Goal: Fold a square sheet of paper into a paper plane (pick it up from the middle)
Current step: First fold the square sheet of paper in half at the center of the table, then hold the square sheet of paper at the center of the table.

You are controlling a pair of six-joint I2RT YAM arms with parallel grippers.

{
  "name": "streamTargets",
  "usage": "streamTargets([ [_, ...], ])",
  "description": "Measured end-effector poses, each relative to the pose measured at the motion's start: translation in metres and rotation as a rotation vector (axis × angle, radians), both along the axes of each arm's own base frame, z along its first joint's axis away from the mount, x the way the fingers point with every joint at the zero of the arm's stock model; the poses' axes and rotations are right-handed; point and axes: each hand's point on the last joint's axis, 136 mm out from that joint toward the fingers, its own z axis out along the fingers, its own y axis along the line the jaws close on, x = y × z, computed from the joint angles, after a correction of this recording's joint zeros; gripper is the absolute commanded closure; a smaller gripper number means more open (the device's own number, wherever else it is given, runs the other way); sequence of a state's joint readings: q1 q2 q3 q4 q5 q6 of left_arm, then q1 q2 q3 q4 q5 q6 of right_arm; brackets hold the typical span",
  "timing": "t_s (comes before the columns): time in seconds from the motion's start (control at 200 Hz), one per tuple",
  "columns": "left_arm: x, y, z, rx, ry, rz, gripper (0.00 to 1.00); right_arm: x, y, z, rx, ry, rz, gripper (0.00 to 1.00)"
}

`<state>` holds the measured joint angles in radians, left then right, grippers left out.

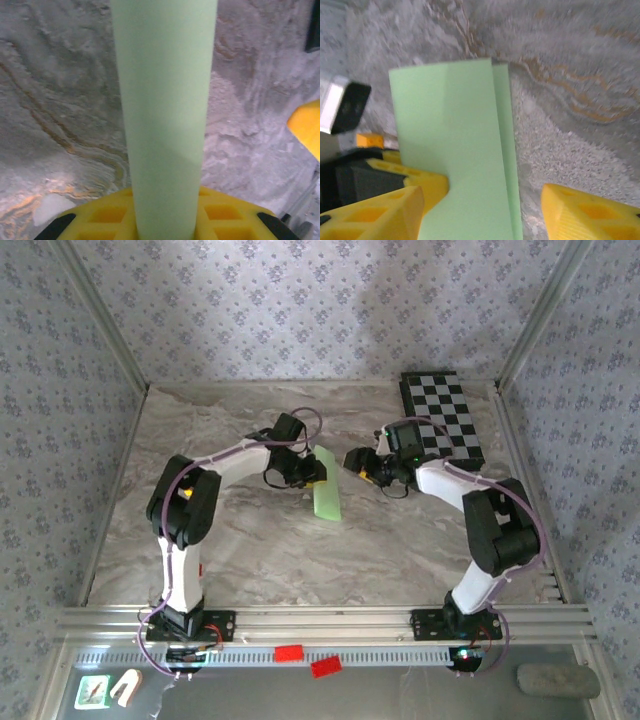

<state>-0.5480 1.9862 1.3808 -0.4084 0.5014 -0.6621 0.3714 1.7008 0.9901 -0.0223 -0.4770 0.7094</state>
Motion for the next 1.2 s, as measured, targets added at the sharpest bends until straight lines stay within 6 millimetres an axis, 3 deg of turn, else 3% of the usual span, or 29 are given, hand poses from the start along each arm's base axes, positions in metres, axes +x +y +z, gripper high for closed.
streamTargets([
  [0.135, -0.002, 0.009, -0.015, 0.055, 0.008, -0.01, 0.76, -0.009, 0.018, -0.019, -0.036, 0.047, 0.066, 0.57],
  [0.255, -0.003, 0.014, -0.026, 0.088, 0.017, -0.02, 0.77, -0.013, 0.033, -0.026, -0.06, 0.066, 0.11, 0.71],
  [0.425, -0.007, 0.018, -0.034, 0.116, 0.03, -0.031, 0.77, -0.013, 0.047, -0.034, -0.088, 0.079, 0.154, 0.84],
  [0.72, -0.006, 0.02, -0.039, 0.136, 0.029, -0.048, 0.77, -0.013, 0.056, -0.055, -0.144, 0.126, 0.195, 0.89],
  [0.91, -0.006, 0.02, -0.038, 0.137, 0.029, -0.05, 0.75, -0.017, 0.052, -0.069, -0.199, 0.165, 0.194, 0.91],
  [1.199, -0.002, 0.026, -0.033, 0.172, 0.002, -0.019, 0.54, -0.016, 0.047, -0.074, -0.237, 0.184, 0.179, 0.9],
])
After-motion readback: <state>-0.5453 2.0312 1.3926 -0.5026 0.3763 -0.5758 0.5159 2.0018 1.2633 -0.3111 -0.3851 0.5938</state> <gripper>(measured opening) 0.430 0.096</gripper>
